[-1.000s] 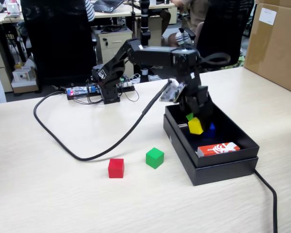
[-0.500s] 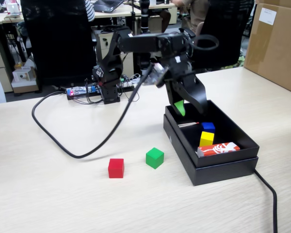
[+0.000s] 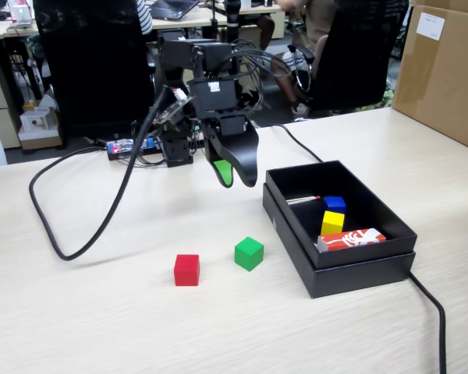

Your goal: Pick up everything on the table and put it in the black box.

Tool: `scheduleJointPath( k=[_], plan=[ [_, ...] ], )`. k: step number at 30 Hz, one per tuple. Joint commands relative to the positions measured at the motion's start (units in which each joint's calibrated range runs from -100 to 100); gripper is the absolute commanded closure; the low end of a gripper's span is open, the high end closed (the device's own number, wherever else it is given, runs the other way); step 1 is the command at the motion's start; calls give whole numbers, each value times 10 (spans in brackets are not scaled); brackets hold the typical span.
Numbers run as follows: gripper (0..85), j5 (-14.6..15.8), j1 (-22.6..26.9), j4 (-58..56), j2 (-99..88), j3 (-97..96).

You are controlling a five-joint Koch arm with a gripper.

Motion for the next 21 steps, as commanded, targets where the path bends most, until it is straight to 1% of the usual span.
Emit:
scheduleJointPath(
  k=[1,4,9,11,17,18,21],
  plan=[
    [375,-1,-5,-1,30,20],
    [376,-2,-8,0,104,56],
    [386,-7,-10,1,263,179],
    [408,-8,-7,1,294,199],
    [415,-8,0,1,372,243],
    [458,-8,1,1,398,261],
    [463,-11,4,0,422,273]
  ],
)
